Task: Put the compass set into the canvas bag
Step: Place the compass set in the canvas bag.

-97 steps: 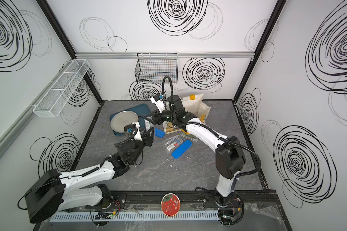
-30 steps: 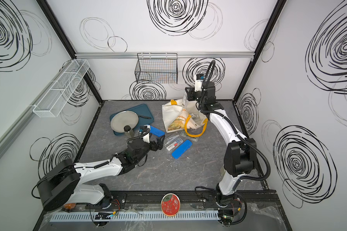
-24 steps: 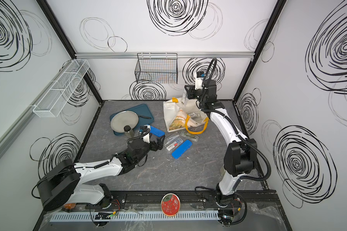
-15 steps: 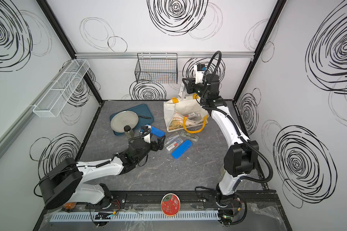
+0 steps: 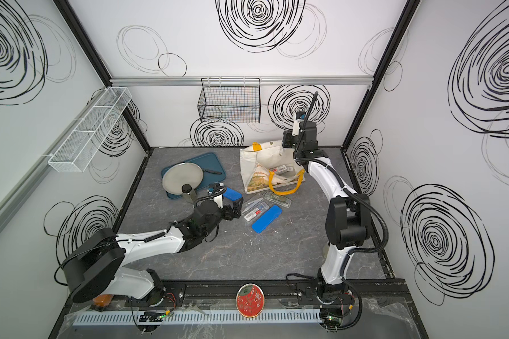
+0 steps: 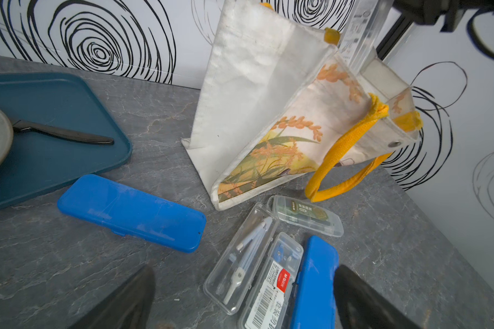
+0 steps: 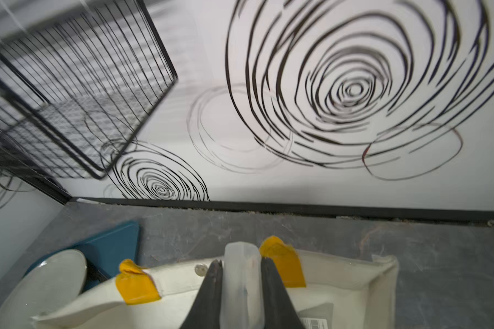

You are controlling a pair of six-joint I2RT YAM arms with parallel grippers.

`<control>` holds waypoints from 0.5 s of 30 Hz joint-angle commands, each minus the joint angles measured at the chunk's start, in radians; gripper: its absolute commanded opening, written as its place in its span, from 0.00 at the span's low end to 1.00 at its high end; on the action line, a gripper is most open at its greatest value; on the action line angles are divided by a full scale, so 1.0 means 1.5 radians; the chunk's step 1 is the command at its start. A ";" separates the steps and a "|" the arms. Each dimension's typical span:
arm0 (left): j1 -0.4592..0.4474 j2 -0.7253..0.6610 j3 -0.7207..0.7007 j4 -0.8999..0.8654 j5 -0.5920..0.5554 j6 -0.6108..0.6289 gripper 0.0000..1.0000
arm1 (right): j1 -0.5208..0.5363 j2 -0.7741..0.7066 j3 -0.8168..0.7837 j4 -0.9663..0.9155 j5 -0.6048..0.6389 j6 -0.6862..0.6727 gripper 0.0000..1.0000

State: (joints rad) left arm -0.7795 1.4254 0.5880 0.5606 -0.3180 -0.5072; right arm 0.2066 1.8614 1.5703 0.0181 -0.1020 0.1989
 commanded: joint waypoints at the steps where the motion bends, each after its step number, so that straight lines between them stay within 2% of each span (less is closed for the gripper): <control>1: 0.006 0.013 0.020 -0.017 -0.011 -0.011 0.99 | 0.003 0.037 -0.008 -0.010 0.009 0.015 0.10; 3: 0.005 0.018 0.024 -0.022 -0.009 -0.005 0.99 | 0.005 0.053 -0.006 -0.008 -0.001 0.022 0.11; 6: 0.002 0.027 0.036 -0.049 -0.005 0.009 0.99 | 0.008 0.068 0.001 -0.009 -0.017 0.024 0.19; 15: -0.038 0.067 0.100 -0.122 -0.011 0.086 0.99 | 0.010 0.059 0.037 -0.026 -0.082 0.010 0.56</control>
State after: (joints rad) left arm -0.8127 1.5055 0.6910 0.4103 -0.3191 -0.4397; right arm 0.2157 1.9923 1.5940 -0.0254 -0.1761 0.2176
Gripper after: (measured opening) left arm 0.994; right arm 0.540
